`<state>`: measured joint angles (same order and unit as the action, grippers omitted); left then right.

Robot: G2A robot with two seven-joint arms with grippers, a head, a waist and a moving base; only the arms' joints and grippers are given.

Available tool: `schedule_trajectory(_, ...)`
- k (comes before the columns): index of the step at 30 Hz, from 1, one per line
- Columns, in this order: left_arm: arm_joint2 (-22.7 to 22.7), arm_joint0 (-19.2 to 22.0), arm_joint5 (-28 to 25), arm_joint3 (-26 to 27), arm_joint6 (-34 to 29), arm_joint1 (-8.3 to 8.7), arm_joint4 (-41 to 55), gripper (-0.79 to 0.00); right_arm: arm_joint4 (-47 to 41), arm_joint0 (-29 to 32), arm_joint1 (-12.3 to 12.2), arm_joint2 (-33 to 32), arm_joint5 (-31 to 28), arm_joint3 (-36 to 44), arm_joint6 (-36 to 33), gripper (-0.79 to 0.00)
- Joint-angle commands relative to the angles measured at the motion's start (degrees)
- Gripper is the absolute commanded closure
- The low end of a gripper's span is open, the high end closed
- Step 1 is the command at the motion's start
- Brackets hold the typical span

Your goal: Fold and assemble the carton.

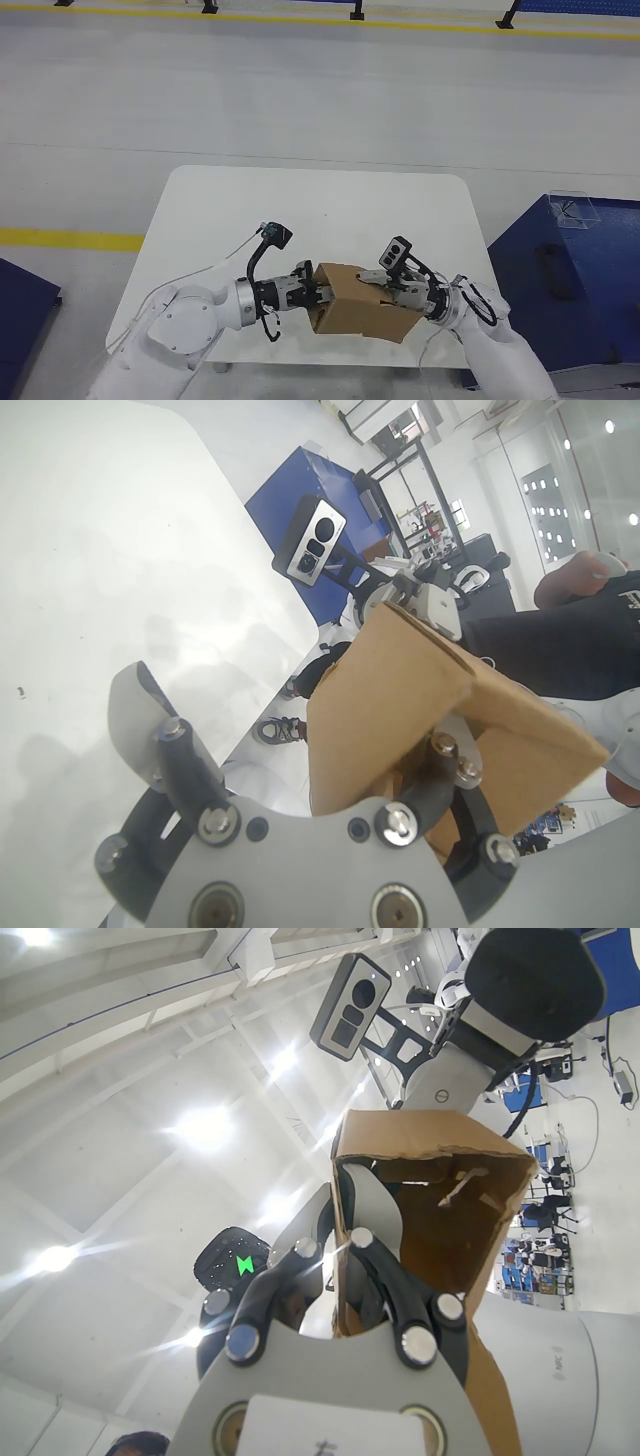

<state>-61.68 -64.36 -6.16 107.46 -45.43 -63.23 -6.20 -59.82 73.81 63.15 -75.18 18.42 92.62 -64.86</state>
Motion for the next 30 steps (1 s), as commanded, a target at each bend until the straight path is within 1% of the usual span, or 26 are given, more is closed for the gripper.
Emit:
schedule_trajectory(1, -2.6, -1.1, 0.0, 0.8, 0.2, 0.37, 1.3, -0.785, -0.7, -0.5, -0.1, -1.0, 0.3, -0.9, 0.7, 0.0)
schedule_trajectory(5, -8.1, -4.2, -0.9, 2.7, 1.4, 1.19, 1.8, -0.785, -1.1, -1.3, -0.3, -2.6, 2.0, -2.1, 2.4, 0.0)
schedule_trajectory(7, -10.5, -5.8, -1.5, 3.5, 2.0, 1.47, 3.6, -0.785, 0.0, -1.9, -0.5, -3.4, 2.6, -1.9, 4.4, 0.0)
schedule_trajectory(9, -12.6, -7.4, -1.1, 3.6, 3.8, 1.58, 6.1, -0.785, 0.0, -1.9, -0.5, -3.4, 2.6, -1.9, 4.4, 0.0)
schedule_trajectory(18, -12.8, -7.6, -1.2, 3.7, 4.0, 1.6, 6.1, -0.785, 0.0, -1.9, -0.5, -3.4, 2.6, -1.9, 4.4, 0.0)
schedule_trajectory(20, -12.8, -7.6, -1.2, 3.7, 4.0, 1.6, 6.1, -0.785, 0.0, -2.4, -0.6, -4.1, 4.0, 0.8, 8.2, 0.0)
schedule_trajectory(21, -12.8, -7.6, -1.2, 3.7, 4.0, 1.6, 6.1, -0.785, -2.4, -2.6, -0.6, -5.0, 6.2, 2.0, 10.4, 0.0)
schedule_trajectory(23, -12.8, -7.6, -1.2, 3.7, 4.0, 1.6, 6.1, -0.785, -9.7, -3.6, -0.5, -6.8, 15.4, 3.2, 18.9, 0.0)
schedule_trajectory(25, -12.8, -7.6, -1.2, 3.7, 4.0, 1.6, 6.1, -0.785, -19.2, -5.1, -0.4, -8.7, 24.3, 3.4, 31.2, 0.0)
schedule_trajectory(26, -12.8, -7.6, -1.2, 3.7, 4.0, 1.6, 6.1, -0.785, -22.8, -5.6, -0.3, -8.9, 28.0, 3.3, 36.1, 0.0)
schedule_trajectory(27, -12.8, -7.6, -1.2, 3.7, 4.0, 1.6, 6.1, -0.785, -27.5, -6.6, -0.2, -9.6, 31.4, 3.5, 44.0, 0.0)
schedule_trajectory(28, -12.8, -7.6, -1.2, 3.7, 4.0, 1.6, 6.1, -0.785, -32.3, -7.4, -0.1, -10.0, 33.2, 3.7, 51.6, 0.0)
schedule_trajectory(30, -12.8, -7.6, -1.2, 3.7, 4.0, 1.6, 6.1, -0.785, -44.8, -8.0, 0.1, -8.7, 36.4, 2.5, 69.9, 0.0)
